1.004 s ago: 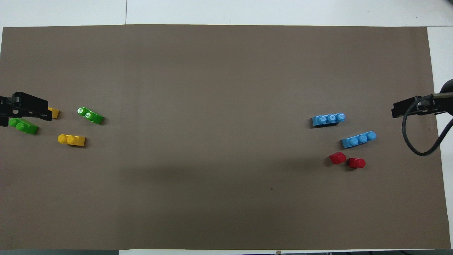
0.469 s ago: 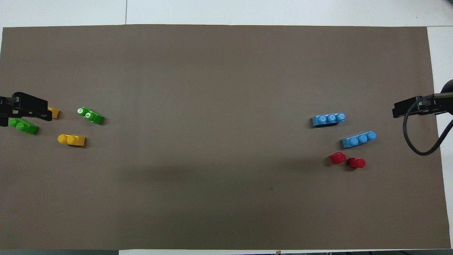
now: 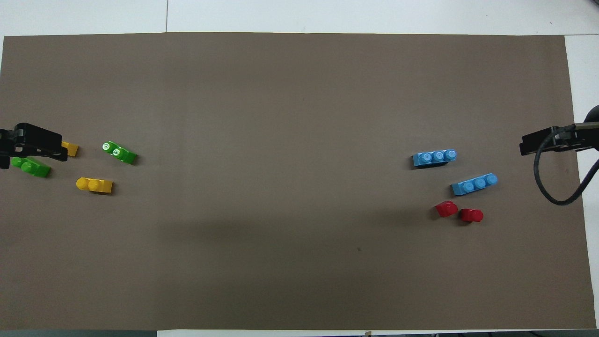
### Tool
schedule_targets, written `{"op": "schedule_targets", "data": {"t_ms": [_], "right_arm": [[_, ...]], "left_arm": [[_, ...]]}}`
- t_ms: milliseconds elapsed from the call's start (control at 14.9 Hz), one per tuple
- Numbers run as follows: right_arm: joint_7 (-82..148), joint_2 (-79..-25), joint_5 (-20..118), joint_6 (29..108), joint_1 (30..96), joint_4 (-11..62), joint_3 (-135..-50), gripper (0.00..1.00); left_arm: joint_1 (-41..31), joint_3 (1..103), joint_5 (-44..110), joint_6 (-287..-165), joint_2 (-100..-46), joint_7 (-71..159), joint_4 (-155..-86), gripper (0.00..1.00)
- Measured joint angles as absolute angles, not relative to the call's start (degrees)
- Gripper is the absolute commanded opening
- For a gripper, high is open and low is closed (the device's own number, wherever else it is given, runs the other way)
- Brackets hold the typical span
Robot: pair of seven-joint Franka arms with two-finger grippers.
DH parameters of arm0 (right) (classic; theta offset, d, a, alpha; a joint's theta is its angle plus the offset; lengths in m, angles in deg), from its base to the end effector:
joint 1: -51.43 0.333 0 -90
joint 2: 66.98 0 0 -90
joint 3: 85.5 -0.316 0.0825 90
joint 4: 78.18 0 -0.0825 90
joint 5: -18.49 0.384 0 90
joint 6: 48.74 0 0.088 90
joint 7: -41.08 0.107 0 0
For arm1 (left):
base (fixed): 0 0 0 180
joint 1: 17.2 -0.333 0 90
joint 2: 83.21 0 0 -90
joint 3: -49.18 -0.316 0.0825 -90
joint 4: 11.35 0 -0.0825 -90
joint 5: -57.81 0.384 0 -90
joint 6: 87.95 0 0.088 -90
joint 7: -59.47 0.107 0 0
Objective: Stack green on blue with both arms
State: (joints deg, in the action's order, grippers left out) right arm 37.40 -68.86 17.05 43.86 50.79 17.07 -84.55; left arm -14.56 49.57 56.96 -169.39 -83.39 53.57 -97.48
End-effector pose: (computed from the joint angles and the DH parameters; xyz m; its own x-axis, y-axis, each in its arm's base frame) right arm 0.5465 -0.0179 0.6032 0.9992 0.0376 -0.0150 0.0380 -0.9990 0.0236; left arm 0.5372 -0.0302 0.6451 0.9957 0.0480 -0.0797 0.0487 -0.9988 0.0066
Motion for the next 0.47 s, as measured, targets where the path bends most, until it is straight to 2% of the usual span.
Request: {"op": "schedule_targets", "data": {"t_ms": [469], "right_arm": [[50.4, -68.3, 17.1, 49.6, 50.7, 17.9, -84.3, 1.0]], "left_arm": [[-14.6, 49.3, 57.0, -172.9, -85.2, 41.4, -102.6, 1.0]]}}
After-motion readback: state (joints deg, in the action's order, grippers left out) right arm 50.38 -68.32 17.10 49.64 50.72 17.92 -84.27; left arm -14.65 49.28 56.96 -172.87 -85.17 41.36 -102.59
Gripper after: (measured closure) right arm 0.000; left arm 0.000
